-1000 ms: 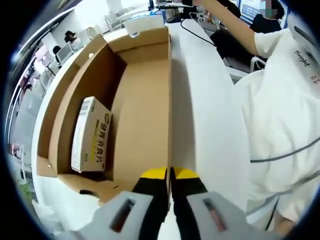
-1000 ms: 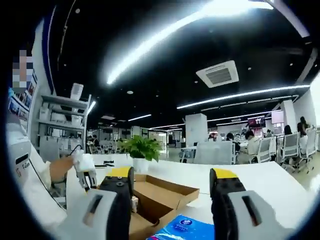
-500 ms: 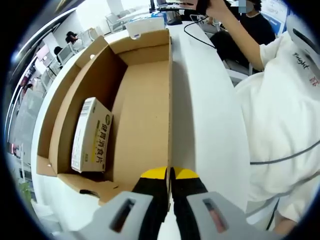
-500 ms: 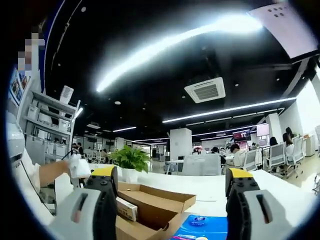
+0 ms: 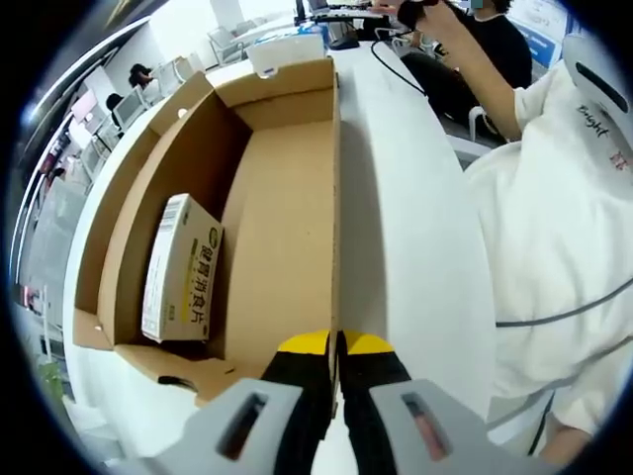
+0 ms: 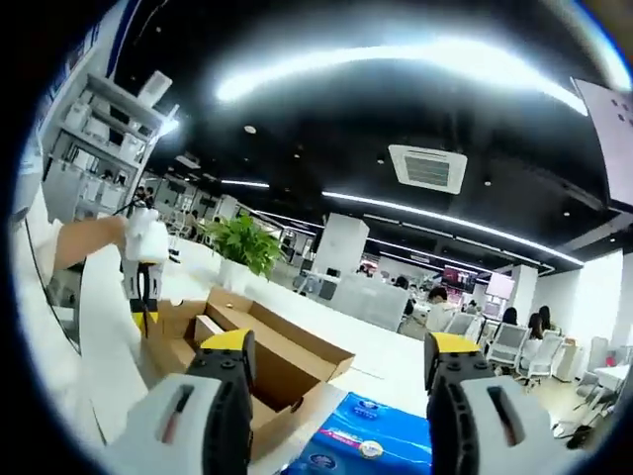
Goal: Operate the shoe box by opening the lid, removing the specified soft item, and placing it in the target area until the item is outside and the box remains undamaged.
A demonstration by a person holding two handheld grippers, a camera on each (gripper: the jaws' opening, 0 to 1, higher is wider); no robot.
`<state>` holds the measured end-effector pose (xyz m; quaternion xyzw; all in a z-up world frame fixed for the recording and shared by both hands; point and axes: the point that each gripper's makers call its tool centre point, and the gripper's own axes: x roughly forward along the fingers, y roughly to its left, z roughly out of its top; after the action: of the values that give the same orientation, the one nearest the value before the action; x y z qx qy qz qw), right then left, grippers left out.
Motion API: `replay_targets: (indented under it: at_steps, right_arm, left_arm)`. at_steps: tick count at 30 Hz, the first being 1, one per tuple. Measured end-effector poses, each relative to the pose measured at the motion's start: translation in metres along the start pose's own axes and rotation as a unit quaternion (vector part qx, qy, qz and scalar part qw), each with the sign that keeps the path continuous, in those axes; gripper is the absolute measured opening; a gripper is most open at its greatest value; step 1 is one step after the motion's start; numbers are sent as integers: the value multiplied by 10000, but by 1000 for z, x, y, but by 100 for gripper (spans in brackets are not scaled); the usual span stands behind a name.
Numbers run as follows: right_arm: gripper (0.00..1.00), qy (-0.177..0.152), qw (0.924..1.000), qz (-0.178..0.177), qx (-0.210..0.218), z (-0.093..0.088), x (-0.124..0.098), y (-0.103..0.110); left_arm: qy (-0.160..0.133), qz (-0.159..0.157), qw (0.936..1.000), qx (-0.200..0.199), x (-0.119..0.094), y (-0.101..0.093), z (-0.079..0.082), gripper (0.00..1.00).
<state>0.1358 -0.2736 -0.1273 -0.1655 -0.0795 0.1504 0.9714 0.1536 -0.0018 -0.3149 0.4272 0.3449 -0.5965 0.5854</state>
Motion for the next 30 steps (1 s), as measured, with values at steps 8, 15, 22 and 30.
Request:
replay_targets:
  at_steps: [8,15,22,30]
  right_arm:
    - [69,246,9977,-150,-620,-2,-3,4]
    - [55,138,9981,13,-604,-1,0,16]
    - [40,21,9944,130,-1050,4,13,36]
    - [40,-222,9942,858,-610,14,29,75]
  left_arm:
    - [6,-27,10000,-11,0,1,0,2]
    - [-29,11,10000,30,0,-2,2,2]
    - [-44,26,9999,102,0,-3,3,2]
    - [-63,90,9998,160,1,-4,4,2]
